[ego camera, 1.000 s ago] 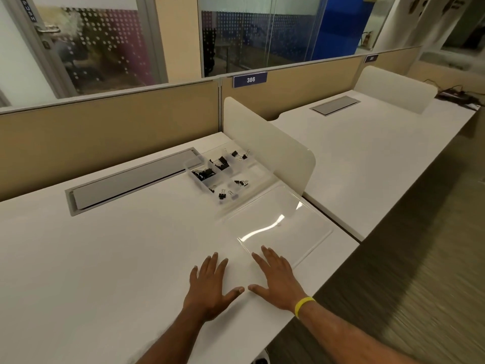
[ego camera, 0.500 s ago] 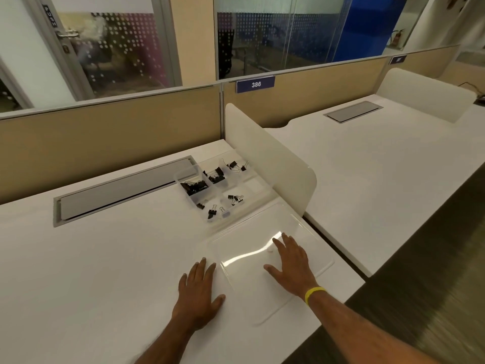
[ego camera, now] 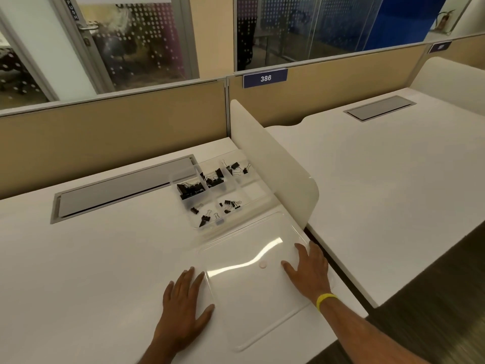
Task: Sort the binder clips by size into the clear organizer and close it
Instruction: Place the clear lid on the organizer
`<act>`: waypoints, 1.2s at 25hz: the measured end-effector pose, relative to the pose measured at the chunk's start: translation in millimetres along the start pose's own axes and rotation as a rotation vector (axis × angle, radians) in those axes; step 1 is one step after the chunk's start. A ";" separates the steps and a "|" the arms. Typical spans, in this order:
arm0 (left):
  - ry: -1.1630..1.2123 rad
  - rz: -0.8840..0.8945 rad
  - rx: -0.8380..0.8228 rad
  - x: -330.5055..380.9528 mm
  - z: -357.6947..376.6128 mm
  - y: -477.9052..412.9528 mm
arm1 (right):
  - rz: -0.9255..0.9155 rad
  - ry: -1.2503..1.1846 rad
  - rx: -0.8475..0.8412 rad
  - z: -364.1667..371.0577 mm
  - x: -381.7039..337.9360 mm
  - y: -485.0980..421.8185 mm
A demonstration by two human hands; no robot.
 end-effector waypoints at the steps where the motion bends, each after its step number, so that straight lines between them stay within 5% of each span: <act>1: 0.006 0.001 -0.004 0.2 0.4 0.3 | -0.001 -0.001 0.002 0.3 0.2 -1.2; 10: 0.030 0.051 -0.088 -15.1 -7.5 0.6 | 0.073 -0.143 0.031 -17.5 5.6 2.1; 19: 0.064 0.095 -0.015 -47.2 -33.1 9.6 | 0.246 -0.726 -0.144 -13.1 -2.1 31.3; 26: 0.083 0.273 0.213 -53.4 -73.6 23.8 | 0.348 -0.955 -0.309 -8.7 -39.7 48.4; 30: 0.277 0.220 0.403 -58.6 -118.3 25.5 | 0.336 -1.115 -0.484 -10.4 -63.7 56.1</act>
Point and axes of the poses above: each hand's wrist, its own y-axis away from the middle knuckle, its own z-axis out of the palm, x = y × z, the point moved 7 cm from there along -y, towards the middle knuckle, and after that the axes turned 7 degrees about y, right-handed, at the moved point
